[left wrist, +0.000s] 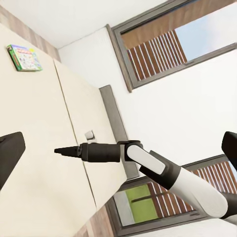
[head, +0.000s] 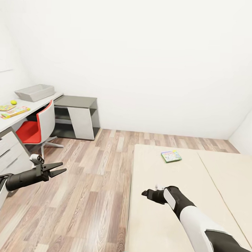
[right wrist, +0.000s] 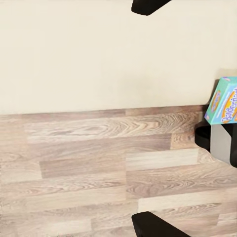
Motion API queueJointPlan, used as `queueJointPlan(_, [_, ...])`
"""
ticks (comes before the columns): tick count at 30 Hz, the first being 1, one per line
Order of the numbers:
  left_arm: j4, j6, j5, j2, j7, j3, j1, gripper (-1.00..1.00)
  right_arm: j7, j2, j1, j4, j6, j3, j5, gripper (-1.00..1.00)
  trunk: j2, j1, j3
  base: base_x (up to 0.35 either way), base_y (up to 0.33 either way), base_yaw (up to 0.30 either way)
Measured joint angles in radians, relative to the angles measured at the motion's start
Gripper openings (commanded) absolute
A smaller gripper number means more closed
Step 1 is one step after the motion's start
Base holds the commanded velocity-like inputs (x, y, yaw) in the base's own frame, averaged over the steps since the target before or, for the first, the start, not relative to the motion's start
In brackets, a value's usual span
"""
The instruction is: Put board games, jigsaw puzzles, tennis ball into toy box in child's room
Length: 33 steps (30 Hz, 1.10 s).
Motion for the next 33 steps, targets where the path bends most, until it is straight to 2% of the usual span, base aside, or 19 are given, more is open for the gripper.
queueJointPlan(21, [0.000, 0.000, 0.000, 0.000, 0.000, 0.000, 0.000, 1.00, 0.000, -0.001, 0.000, 0.000, 0.000, -0.002, -0.001, 1.00, 0.000, 0.000, 0.033, 0.000, 0.000, 0.000])
queueJointPlan(33, [0.000, 0.000, 0.000, 0.000, 0.000, 0.000, 0.000, 1.00, 0.000, -0.001, 0.000, 0.000, 0.000, -0.003, -0.001, 1.00, 0.000, 0.000, 0.037, 0.000, 0.000, 0.000])
